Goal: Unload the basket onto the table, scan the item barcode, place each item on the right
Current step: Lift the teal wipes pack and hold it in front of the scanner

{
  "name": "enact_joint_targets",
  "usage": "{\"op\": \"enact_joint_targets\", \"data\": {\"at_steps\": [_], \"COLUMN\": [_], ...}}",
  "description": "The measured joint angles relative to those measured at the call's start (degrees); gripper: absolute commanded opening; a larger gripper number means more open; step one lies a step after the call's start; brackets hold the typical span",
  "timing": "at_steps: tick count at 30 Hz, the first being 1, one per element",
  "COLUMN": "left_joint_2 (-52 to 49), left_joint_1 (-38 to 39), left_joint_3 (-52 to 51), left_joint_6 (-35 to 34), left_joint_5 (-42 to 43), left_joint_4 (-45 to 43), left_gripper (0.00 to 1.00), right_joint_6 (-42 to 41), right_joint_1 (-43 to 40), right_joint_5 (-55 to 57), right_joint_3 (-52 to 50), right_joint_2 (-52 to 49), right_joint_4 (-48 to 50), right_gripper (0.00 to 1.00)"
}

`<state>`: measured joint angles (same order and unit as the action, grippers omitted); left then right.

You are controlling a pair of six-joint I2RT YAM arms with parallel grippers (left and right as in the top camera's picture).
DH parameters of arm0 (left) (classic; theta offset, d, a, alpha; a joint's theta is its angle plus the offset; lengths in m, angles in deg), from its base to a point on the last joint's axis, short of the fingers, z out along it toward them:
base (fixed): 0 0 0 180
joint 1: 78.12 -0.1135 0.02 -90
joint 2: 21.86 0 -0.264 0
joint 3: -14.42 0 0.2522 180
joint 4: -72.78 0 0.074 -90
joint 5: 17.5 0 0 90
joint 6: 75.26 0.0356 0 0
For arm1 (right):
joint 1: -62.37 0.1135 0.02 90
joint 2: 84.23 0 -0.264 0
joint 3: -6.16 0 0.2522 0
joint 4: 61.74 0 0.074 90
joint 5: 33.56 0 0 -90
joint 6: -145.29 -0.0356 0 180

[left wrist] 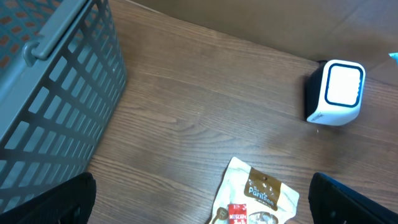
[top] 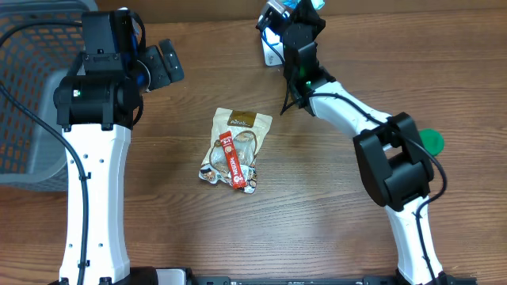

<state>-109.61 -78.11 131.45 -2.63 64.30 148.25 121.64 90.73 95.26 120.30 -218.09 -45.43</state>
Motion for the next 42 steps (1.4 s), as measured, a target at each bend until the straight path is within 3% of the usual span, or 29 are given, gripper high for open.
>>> {"op": "enact_joint_targets", "data": {"at_steps": [4, 24, 32, 42], "left_joint_2": [0.0, 0.0, 0.0, 0.0], "left_joint_1": [0.0, 0.0, 0.0, 0.0], "left_joint_3": [0.0, 0.0, 0.0, 0.0], "left_joint_6": [0.0, 0.0, 0.0, 0.0], "left_joint_5": [0.0, 0.0, 0.0, 0.0], "left_joint_4": [0.0, 0.0, 0.0, 0.0], "left_gripper": [1.00, 1.00, 1.00, 1.00], "right_joint_6": [2.3, 11.5, 17.2, 18.7], "right_joint_1": [0.7, 3.5, 3.2, 1.7], "right_joint_5": [1.1, -0.3, -3.2, -4.3], "right_joint_3": [0.0, 0.0, 0.0, 0.0], "right_joint_2": [-1.7, -7.0, -7.2, -7.3], "right_joint_4": [5.2, 5.1, 9.4, 6.3], "right_gripper": [0.04, 0.04, 0.04, 0.03]}}
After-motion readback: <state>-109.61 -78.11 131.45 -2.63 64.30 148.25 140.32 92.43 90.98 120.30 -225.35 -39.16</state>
